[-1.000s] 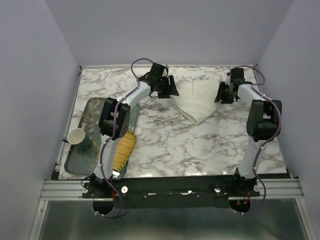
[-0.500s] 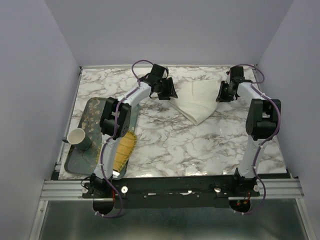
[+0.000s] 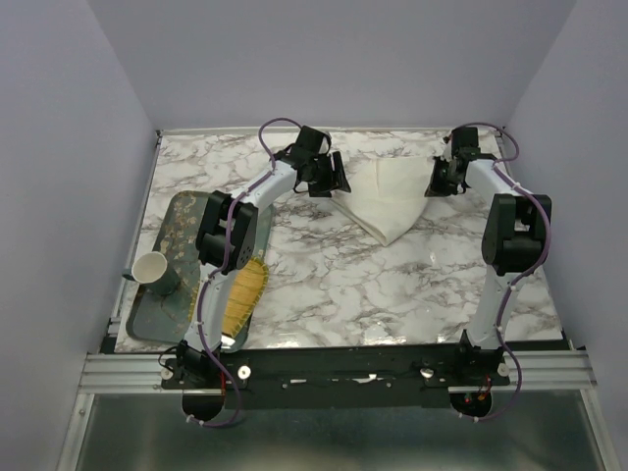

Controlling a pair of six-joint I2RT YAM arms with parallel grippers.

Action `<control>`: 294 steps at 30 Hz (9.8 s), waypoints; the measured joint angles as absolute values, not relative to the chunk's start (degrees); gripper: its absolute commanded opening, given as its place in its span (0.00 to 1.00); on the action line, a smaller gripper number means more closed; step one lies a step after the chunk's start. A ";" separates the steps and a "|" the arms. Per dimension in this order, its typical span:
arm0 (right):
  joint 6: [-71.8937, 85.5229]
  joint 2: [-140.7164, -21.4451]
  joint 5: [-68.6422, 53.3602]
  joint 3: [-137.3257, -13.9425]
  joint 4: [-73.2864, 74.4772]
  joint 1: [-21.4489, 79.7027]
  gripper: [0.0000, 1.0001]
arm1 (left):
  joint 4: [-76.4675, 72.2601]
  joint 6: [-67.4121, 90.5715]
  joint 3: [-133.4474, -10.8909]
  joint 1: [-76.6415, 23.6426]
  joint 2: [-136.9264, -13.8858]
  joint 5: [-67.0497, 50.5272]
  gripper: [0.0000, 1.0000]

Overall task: Fold the napkin, place the utensils inside, and roll it up
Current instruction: Fold the napkin, then roll the napkin with the utensil

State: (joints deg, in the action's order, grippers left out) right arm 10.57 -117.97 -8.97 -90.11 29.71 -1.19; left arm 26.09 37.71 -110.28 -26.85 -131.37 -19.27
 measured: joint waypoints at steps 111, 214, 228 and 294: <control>15.42 -107.98 -25.43 -75.85 26.59 11.94 0.30 | 28.95 36.42 -116.73 -27.51 -135.46 -17.19 0.16; -11.81 -126.50 -1.93 -99.83 41.06 28.80 0.11 | 17.06 40.58 -70.54 -18.74 -87.22 -19.03 0.22; -1.15 -126.65 -23.94 -97.03 37.43 28.45 0.01 | 15.46 41.19 -64.20 -18.96 -90.89 -21.82 0.45; 2.44 -127.44 -45.60 -89.76 28.49 24.29 0.02 | 12.10 53.01 -78.56 -26.26 -117.58 -6.74 0.02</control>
State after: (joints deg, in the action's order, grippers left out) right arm 2.44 -127.44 -45.60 -89.76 28.49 24.29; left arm 12.10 53.01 -78.56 -26.26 -117.58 -6.74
